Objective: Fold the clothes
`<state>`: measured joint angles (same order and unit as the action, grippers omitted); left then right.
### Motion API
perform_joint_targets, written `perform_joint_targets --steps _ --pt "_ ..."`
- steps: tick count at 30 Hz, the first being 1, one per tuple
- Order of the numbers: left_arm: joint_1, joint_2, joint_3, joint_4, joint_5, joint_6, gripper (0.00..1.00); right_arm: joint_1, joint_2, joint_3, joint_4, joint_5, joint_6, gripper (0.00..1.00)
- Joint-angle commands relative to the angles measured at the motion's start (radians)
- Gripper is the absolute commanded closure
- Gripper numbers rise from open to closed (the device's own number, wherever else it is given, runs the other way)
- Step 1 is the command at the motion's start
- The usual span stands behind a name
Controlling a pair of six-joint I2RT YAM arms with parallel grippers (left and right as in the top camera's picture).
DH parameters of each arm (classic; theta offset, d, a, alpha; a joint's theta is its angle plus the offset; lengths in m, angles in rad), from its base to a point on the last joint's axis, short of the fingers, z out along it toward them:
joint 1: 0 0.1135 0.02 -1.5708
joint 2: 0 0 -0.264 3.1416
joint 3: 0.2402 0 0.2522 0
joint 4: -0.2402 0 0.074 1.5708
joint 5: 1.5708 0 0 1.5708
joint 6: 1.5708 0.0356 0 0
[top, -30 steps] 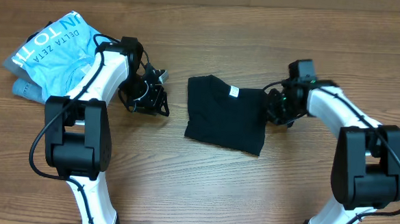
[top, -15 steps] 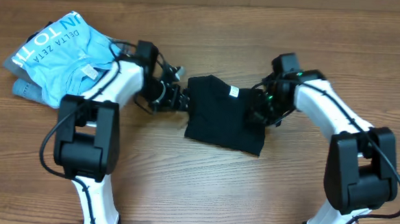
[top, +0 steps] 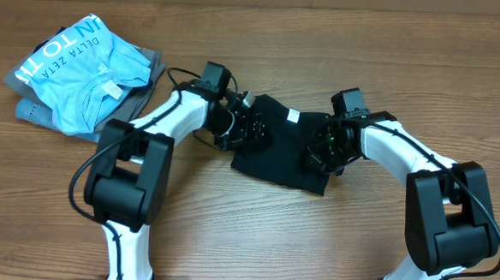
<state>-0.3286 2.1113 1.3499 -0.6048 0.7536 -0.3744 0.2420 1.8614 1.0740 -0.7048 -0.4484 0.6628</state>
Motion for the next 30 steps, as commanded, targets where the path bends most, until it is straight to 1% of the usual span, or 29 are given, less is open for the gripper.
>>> perform_joint_targets --steps 1,2,3,5,6,8,9,12,15,17,19,20,21,23,24,28,30 --pt "-0.048 0.148 -0.039 0.047 0.032 -0.060 0.37 0.002 0.003 -0.034 -0.010 0.036 -0.005 0.84" --pt "-0.053 0.159 -0.039 0.058 0.046 -0.060 0.47 0.002 0.003 -0.034 -0.011 0.037 -0.009 0.84" --pt "-0.053 0.161 -0.038 0.056 0.049 -0.060 0.60 0.002 0.003 -0.034 -0.014 0.036 -0.012 0.84" --pt "-0.053 0.159 -0.038 0.056 0.048 -0.056 0.73 0.002 0.003 -0.034 -0.023 0.036 -0.014 0.85" --pt "-0.053 0.154 -0.038 0.056 0.048 -0.051 0.79 0.002 0.003 -0.034 -0.029 0.036 -0.016 0.87" --pt "-0.046 0.142 -0.038 0.056 0.038 -0.029 0.92 0.002 0.003 -0.033 -0.038 0.036 -0.034 0.89" --pt "-0.041 0.129 -0.038 0.053 0.028 -0.015 0.96 0.002 0.003 -0.030 -0.047 0.036 -0.043 0.90" --pt "-0.010 0.062 -0.030 0.019 -0.003 0.031 0.96 -0.012 -0.002 0.004 -0.127 -0.010 -0.053 0.92" --pt "0.040 -0.039 0.009 -0.057 -0.059 0.088 0.96 -0.034 -0.030 0.058 -0.204 -0.055 -0.100 0.93" --pt "0.085 -0.123 0.060 -0.121 -0.101 0.137 0.96 -0.046 -0.072 0.106 -0.248 -0.068 -0.142 0.93" --pt "0.146 -0.220 0.132 -0.159 -0.110 0.179 0.96 -0.047 -0.121 0.152 -0.272 -0.066 -0.174 0.93" --pt "0.194 -0.279 0.185 -0.160 -0.106 0.175 0.96 -0.047 -0.161 0.180 -0.278 -0.061 -0.174 0.92" --pt "0.220 -0.303 0.215 -0.158 -0.107 0.169 0.96 -0.047 -0.179 0.188 -0.274 -0.062 -0.174 0.92" --pt "0.273 -0.333 0.264 -0.146 -0.114 0.130 0.96 -0.047 -0.201 0.192 -0.270 -0.061 -0.173 0.93" --pt "0.325 -0.342 0.299 -0.129 -0.154 0.054 0.96 -0.047 -0.210 0.192 -0.272 -0.062 -0.174 0.92" --pt "0.448 -0.338 0.315 -0.070 -0.270 -0.126 0.96 -0.047 -0.210 0.192 -0.298 -0.061 -0.173 0.93" --pt "0.509 -0.332 0.315 -0.048 -0.303 -0.179 0.96 -0.047 -0.210 0.192 -0.321 -0.061 -0.174 0.92"
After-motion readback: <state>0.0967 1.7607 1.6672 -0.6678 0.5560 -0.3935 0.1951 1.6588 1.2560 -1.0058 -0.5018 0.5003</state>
